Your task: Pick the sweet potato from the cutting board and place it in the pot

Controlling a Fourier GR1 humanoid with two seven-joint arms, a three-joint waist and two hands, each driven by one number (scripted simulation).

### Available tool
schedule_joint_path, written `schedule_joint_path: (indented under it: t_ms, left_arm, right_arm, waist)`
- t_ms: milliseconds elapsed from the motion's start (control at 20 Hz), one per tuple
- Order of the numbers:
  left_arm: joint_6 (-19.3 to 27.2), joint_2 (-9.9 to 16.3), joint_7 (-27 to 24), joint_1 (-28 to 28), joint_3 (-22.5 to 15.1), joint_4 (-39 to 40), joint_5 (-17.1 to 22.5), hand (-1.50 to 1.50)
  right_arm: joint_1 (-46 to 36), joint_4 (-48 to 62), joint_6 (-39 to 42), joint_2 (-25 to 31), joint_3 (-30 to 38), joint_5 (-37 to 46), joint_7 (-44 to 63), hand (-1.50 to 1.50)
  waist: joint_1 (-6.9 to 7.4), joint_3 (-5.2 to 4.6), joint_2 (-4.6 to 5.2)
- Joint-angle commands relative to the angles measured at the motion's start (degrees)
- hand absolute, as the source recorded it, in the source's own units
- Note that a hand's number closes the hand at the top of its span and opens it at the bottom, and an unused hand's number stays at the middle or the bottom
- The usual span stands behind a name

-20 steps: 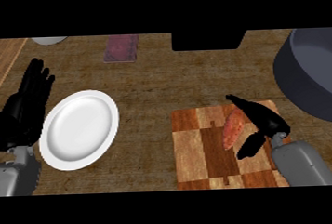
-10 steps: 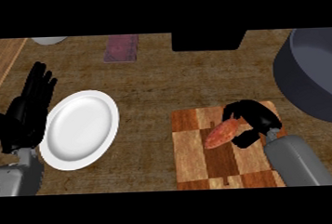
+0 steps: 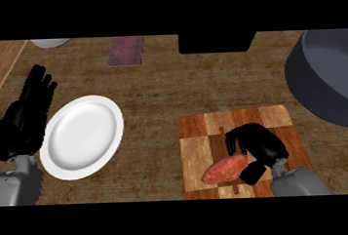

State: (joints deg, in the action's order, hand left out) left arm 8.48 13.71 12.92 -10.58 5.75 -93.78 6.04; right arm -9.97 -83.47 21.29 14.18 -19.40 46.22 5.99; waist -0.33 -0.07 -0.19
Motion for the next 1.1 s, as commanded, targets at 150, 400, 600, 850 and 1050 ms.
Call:
schedule_joint_path:
  t_ms: [150, 400, 600, 850, 1050]
  left_arm:
    - [-0.5, -1.5, -0.8, 2.6, 0.2, -3.4, -0.4, 0.00]
    - [0.0, -0.4, 0.6, 0.0, 0.7, -0.8, -1.0, 0.00]
    - [-0.1, -0.8, -0.1, -0.4, 0.6, 0.3, -1.0, 0.00]
    - [-0.4, -0.3, 1.8, -0.3, 1.6, -1.1, 0.0, 0.00]
    - [0.5, -2.0, 2.1, 1.5, -0.9, -4.2, -1.9, 0.00]
  right_arm:
    - [7.1, -15.2, 2.3, -1.4, -2.2, 2.9, 6.0, 1.50]
    - [8.7, -26.1, -4.8, -4.4, 4.8, -0.9, 7.8, 1.50]
    - [9.6, -33.4, -11.1, -5.7, 11.4, -1.8, 8.9, 1.50]
    - [8.1, -38.7, -15.2, -4.8, 20.3, -2.2, 10.3, 1.50]
    - [4.8, -37.9, -12.4, 0.2, 32.8, -9.4, 10.1, 1.50]
  waist:
    - [0.26, 0.06, 0.08]
    - [-0.83, 0.08, -0.24]
    - [-1.31, 0.09, -0.16]
    - [-0.36, 0.09, -0.01]
    - [0.14, 0.12, 0.05]
